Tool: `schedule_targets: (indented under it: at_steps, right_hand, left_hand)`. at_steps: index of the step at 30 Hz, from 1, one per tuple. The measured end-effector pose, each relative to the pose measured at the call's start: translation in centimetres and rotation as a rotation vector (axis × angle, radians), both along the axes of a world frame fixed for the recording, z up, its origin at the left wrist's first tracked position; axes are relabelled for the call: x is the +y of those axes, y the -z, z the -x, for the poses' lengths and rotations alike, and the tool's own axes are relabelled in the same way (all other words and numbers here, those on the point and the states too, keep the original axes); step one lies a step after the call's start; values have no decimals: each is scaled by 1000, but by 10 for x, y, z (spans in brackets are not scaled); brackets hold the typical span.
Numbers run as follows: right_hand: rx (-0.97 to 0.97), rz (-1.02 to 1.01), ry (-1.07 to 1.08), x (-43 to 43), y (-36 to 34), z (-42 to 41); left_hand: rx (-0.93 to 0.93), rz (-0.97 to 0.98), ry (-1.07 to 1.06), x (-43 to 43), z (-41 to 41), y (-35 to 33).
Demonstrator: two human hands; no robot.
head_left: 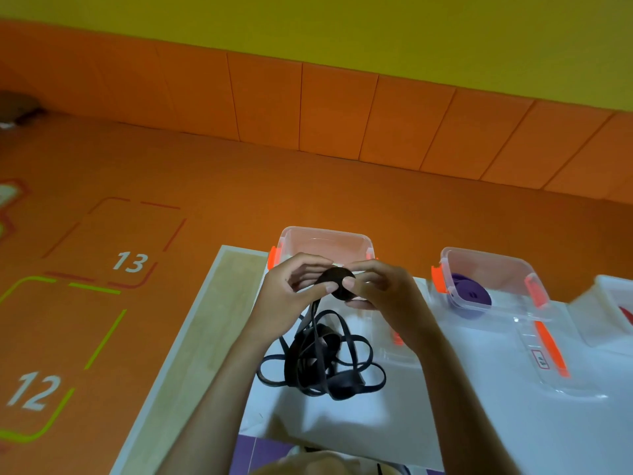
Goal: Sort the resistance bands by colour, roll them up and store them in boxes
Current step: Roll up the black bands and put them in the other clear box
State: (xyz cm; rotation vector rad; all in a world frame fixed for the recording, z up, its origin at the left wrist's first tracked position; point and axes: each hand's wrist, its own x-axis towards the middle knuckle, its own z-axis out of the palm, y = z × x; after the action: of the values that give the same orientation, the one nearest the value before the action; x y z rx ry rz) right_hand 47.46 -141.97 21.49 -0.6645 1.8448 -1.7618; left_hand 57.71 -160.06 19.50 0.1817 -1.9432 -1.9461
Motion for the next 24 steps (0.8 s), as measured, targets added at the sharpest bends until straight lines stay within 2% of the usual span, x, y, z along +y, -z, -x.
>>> schedule_targets:
  at_steps: [7, 12, 17, 21, 23, 24]
  right_hand:
    - [254, -258, 16, 1, 11, -7]
    - [163, -192, 103, 6, 26, -9]
    - [140, -200, 219, 10, 36, -10]
    - [122, -229, 251, 8, 44, -13]
    - [127, -252, 234, 4, 46, -16]
    - [131, -261, 225, 3, 47, -17]
  left_hand:
    - [-92, -38, 66, 0, -4, 18]
    - [-199, 14, 163, -4, -16, 43]
    - [-634, 12, 7, -4, -43, 108]
    - [-997, 89, 111, 17, -57, 151]
    - [-1083, 137, 108, 27, -57, 162]
    - [-1069, 128, 42, 33, -55, 162]
